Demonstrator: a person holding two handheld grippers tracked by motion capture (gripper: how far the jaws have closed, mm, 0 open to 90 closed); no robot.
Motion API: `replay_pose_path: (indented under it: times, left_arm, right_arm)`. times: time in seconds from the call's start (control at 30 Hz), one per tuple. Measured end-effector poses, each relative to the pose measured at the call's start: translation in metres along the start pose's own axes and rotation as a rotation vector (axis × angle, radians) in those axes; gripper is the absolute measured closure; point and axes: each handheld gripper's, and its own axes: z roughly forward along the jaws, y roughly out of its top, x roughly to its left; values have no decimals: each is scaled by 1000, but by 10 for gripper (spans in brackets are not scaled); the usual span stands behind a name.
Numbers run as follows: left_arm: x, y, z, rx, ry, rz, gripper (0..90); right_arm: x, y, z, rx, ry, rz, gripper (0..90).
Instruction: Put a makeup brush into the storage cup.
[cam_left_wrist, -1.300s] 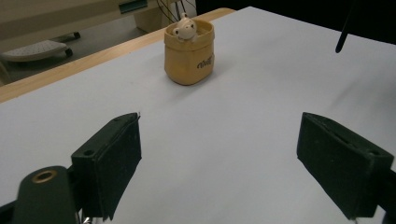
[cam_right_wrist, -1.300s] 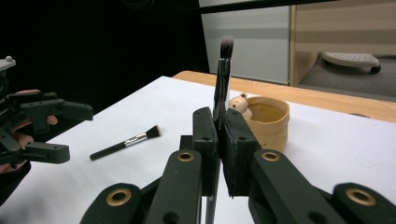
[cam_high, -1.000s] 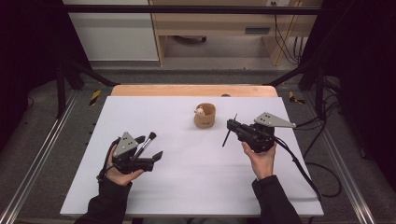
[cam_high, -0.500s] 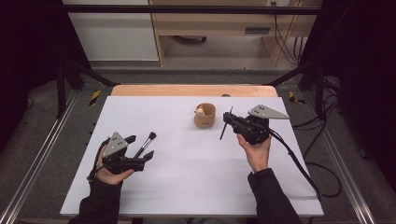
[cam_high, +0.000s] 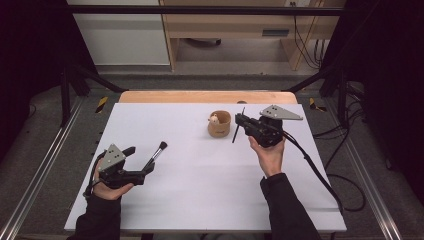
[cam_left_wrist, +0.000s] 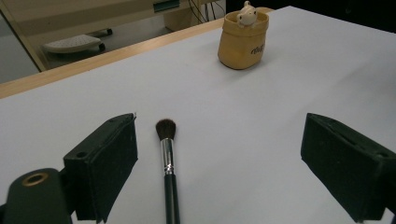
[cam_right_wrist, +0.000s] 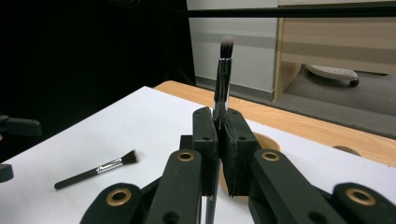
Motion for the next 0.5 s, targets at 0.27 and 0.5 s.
replay_pose_path:
  times: [0.27, 0.5]
  left_arm:
    - [3, -4, -4, 3, 8, -19, 98]
    - [3, -5, -4, 2, 14, -25, 98]
  right_arm:
    - [-1, 8, 10, -16, -20, -6, 852]
    - [-6, 12, 19, -25, -43, -1, 852]
